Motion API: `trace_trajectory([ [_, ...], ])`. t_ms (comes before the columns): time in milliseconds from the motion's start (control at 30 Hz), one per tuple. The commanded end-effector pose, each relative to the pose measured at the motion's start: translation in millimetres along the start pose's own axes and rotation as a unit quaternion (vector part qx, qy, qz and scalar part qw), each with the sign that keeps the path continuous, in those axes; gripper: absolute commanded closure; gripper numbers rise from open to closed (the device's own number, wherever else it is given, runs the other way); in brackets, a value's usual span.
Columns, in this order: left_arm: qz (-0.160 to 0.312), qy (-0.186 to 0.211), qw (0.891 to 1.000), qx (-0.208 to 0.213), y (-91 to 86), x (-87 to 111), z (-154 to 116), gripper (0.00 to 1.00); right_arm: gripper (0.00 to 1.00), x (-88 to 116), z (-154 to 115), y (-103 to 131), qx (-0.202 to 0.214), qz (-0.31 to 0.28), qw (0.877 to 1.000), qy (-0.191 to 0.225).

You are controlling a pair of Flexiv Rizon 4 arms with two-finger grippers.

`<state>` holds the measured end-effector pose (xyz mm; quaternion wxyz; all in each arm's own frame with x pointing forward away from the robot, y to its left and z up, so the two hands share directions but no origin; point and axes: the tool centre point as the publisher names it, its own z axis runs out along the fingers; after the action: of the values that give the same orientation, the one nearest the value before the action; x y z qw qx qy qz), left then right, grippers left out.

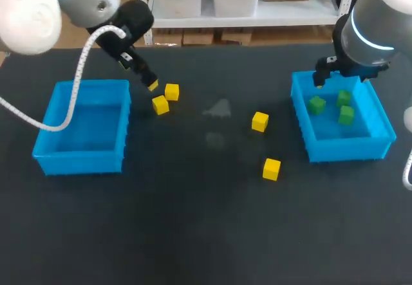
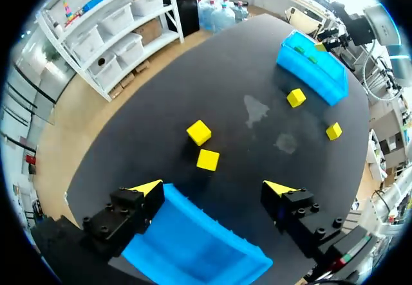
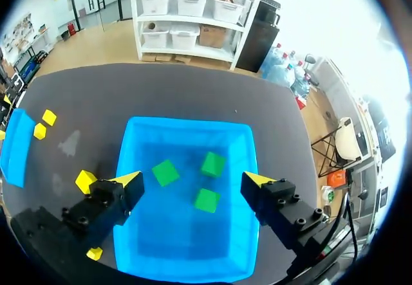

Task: Put the green cubes in the right bin and the yellow cubes in the left bin.

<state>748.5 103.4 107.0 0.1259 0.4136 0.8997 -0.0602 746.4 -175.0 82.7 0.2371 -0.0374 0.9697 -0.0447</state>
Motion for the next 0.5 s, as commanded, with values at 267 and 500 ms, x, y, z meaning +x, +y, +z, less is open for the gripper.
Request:
trace_trajectory([
  [267, 0.03, 0.051, 0.998, 0.003, 6.0, -8.8, 28, 0.0, 0.0, 1, 0, -1, -0.001, 0.0, 1.0, -0.001],
  [500, 0.035, 0.069, 0.997, 0.006, 1.3, -4.4, 46, 0.0, 0.0, 1, 0, -1, -0.001, 0.0, 1.0, -0.001],
])
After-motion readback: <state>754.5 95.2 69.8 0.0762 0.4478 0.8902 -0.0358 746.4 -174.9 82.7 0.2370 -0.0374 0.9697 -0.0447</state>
